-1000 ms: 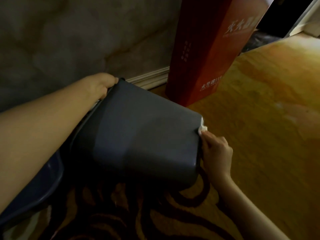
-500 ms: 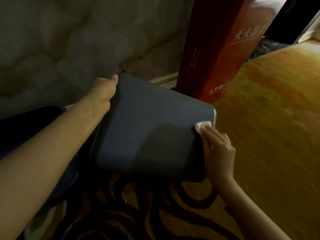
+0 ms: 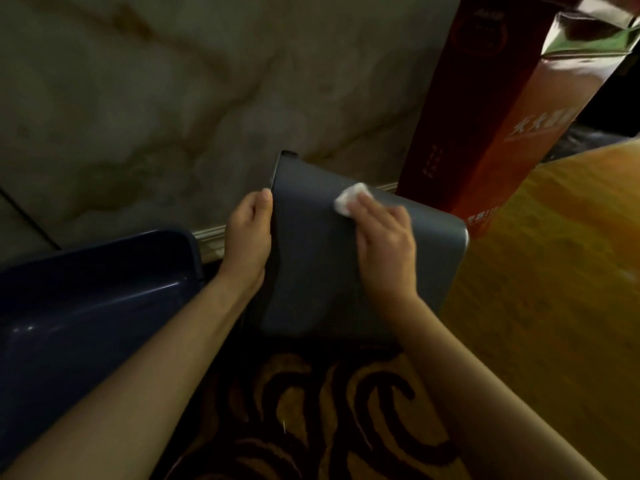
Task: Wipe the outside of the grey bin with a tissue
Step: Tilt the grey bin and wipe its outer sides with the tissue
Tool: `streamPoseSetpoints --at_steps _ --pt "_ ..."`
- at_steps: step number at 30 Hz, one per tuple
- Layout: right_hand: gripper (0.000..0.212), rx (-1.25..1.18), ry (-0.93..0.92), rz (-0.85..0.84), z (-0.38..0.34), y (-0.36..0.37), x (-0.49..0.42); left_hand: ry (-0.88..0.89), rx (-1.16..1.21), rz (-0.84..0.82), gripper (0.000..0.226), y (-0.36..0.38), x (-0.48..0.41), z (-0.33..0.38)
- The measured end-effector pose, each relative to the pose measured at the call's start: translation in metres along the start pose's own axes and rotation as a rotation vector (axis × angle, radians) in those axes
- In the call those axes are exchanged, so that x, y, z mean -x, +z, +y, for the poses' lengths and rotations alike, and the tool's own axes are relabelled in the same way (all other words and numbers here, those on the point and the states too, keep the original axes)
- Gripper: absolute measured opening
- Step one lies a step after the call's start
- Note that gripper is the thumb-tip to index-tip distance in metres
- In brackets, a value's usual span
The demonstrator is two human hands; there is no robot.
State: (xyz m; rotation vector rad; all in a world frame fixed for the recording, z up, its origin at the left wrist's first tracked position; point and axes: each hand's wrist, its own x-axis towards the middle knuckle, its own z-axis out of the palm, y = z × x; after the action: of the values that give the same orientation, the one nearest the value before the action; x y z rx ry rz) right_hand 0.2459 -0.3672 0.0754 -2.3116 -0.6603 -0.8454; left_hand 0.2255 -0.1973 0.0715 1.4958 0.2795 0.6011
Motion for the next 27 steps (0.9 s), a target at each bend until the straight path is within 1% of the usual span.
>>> streamPoseSetpoints --at_steps 2,3,4,6,9,11,13,15,17,20,23,25,27 --pt "0.027 0.03 0.194 0.027 0.017 -0.007 -0.011 -0.005 0.026 -0.027 0.025 -0.004 0.003 -0.006" --pt "0.026 0.05 0.266 0.029 0.024 -0.008 -0.014 -0.025 0.024 -0.031 0.025 -0.006 0.006 -0.011" --pt "0.026 0.059 0.3 0.027 0.029 -0.008 -0.016 -0.053 0.03 -0.045 0.025 -0.01 0.008 -0.017" --pt "0.024 0.06 0.312 0.008 0.027 -0.006 -0.015 -0.121 0.133 -0.135 0.027 -0.021 0.012 -0.028" --pt "0.021 0.063 0.312 0.014 0.018 -0.005 -0.009 -0.239 0.414 -0.351 0.03 -0.041 0.01 -0.031" --pt "0.02 0.049 0.319 0.026 0.012 -0.007 -0.002 -0.337 0.49 -0.383 0.036 -0.046 0.004 -0.023" --pt "0.02 0.034 0.286 0.011 0.003 -0.009 0.009 -0.434 0.524 -0.339 0.048 -0.044 -0.009 -0.009" --pt "0.021 -0.007 0.232 -0.018 -0.012 -0.009 0.019 -0.513 0.493 -0.358 0.058 -0.042 -0.024 0.008" --pt "0.021 -0.054 0.179 -0.042 -0.03 -0.008 0.024 -0.614 0.375 -0.409 0.062 -0.042 -0.036 0.023" --pt "0.021 -0.092 0.076 -0.09 -0.062 -0.001 0.027 -0.725 0.228 -0.454 0.053 -0.041 -0.04 0.031" --pt "0.02 -0.174 -0.005 -0.149 -0.094 0.008 0.028 -0.757 0.163 -0.465 0.04 -0.04 -0.037 0.032" --pt "0.018 -0.185 -0.023 -0.156 -0.103 0.009 0.027 -0.769 0.147 -0.467 0.036 -0.042 -0.035 0.031" --pt "0.018 -0.168 -0.015 -0.167 -0.101 0.005 0.025 -0.781 0.15 -0.507 0.036 -0.045 -0.033 0.032"
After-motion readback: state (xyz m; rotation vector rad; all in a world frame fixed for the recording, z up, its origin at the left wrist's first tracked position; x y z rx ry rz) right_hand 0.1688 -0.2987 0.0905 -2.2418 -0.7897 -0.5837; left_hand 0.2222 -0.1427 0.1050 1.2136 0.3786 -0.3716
